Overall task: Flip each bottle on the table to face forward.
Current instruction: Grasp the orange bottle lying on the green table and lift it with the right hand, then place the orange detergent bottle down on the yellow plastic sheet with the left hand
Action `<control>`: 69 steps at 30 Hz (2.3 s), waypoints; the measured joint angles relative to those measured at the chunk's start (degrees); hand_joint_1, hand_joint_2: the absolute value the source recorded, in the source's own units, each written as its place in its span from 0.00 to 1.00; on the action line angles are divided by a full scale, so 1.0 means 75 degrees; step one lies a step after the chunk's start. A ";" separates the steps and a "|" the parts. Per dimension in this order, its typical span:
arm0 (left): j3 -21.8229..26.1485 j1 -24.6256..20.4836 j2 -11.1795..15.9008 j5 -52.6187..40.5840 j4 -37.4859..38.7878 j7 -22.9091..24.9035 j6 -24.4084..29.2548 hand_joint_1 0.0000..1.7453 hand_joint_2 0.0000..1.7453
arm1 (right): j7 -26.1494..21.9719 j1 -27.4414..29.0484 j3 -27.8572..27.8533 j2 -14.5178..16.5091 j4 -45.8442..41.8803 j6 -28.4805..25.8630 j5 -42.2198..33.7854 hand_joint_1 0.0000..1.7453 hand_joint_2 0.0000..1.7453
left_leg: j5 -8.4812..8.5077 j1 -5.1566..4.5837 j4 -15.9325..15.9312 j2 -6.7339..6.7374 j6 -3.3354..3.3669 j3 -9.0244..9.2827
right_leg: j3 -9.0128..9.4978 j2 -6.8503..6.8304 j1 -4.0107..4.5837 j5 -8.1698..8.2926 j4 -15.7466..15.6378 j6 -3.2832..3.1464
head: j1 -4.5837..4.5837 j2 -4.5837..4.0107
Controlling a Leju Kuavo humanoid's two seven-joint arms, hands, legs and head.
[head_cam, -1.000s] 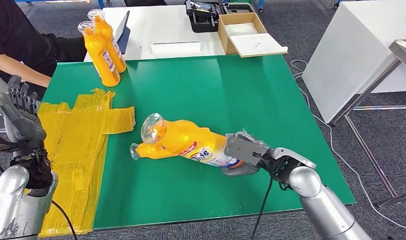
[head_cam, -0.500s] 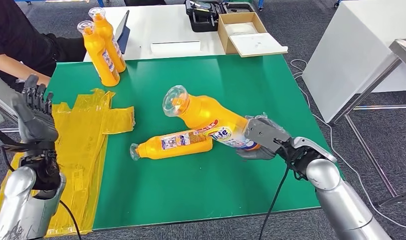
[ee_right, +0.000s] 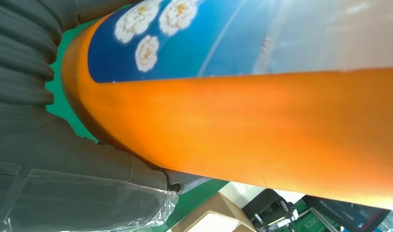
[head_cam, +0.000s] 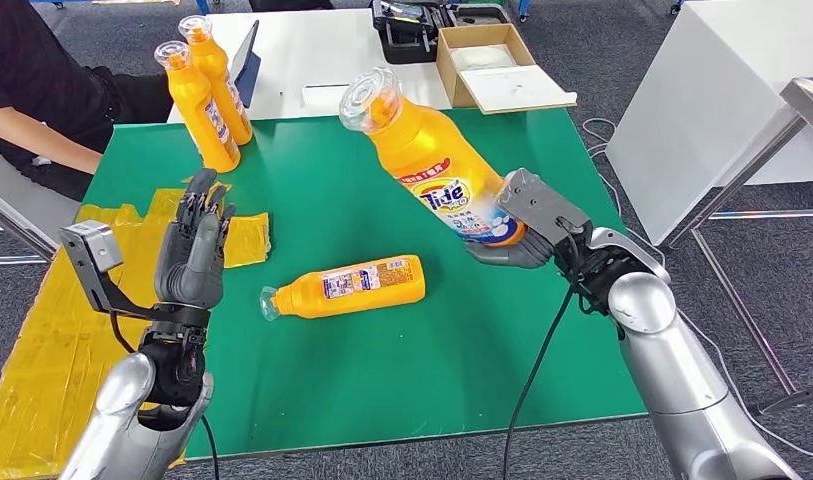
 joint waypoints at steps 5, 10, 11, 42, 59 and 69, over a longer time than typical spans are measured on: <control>-0.0223 -0.0146 -0.0087 0.0105 0.0009 -0.0024 0.0072 0.00 1.00 | 0.0060 -0.0318 0.0080 0.0264 0.0364 -0.0055 -0.0181 1.00 1.00 | 0.0000 0.0003 0.0000 0.0002 0.0000 -0.0001 | -0.0002 0.0001 0.0003 0.0000 0.0001 0.0000 | -0.0001 0.0000; -0.0354 -0.0329 -0.0259 0.0094 0.0078 -0.0087 0.0220 0.00 1.00 | 0.0067 -0.0578 0.0180 0.0597 0.0769 -0.0112 -0.0256 1.00 1.00 | 0.0000 0.0005 0.0000 0.0000 0.0000 -0.0002 | -0.0003 0.0000 0.0003 -0.0001 0.0001 0.0000 | 0.0000 0.0000; -0.0372 -0.0378 -0.0302 0.0077 0.0105 -0.0103 0.0250 0.00 1.00 | 0.0074 -0.0614 0.0202 0.0677 0.0849 -0.0125 -0.0259 1.00 1.00 | 0.0000 0.0005 0.0000 0.0000 0.0000 -0.0002 | -0.0003 0.0000 0.0004 -0.0001 0.0001 0.0000 | 0.0000 0.0000; -0.1290 -0.1450 -0.1472 0.0913 0.0353 0.0734 -0.0100 0.00 1.00 | 0.0343 -0.0506 -0.0149 0.1566 0.1779 -0.0452 0.1191 1.00 1.00 | 0.0002 0.0000 0.0003 -0.0003 0.0003 -0.0007 | -0.0006 0.0000 0.0004 0.0000 0.0001 0.0001 | -0.0001 0.0000; -0.0698 -0.1172 -0.1462 0.0360 0.0547 0.0401 0.0390 0.00 1.00 | 0.0652 -0.0159 -0.0356 0.1593 0.0709 -0.0565 0.1239 1.00 1.00 | 0.0002 -0.0001 0.0002 -0.0004 0.0003 -0.0008 | -0.0007 -0.0001 0.0005 0.0000 0.0001 0.0001 | -0.0001 0.0000; -0.0610 -0.0774 -0.1429 0.0095 0.0991 0.0070 0.0820 0.00 1.00 | 0.0577 0.0424 -0.0199 0.1398 -0.0200 -0.0712 0.1005 1.00 1.00 | 0.0001 -0.0001 0.0002 -0.0003 0.0003 -0.0017 | -0.0016 -0.0001 0.0004 -0.0001 0.0000 0.0001 | 0.0000 0.0000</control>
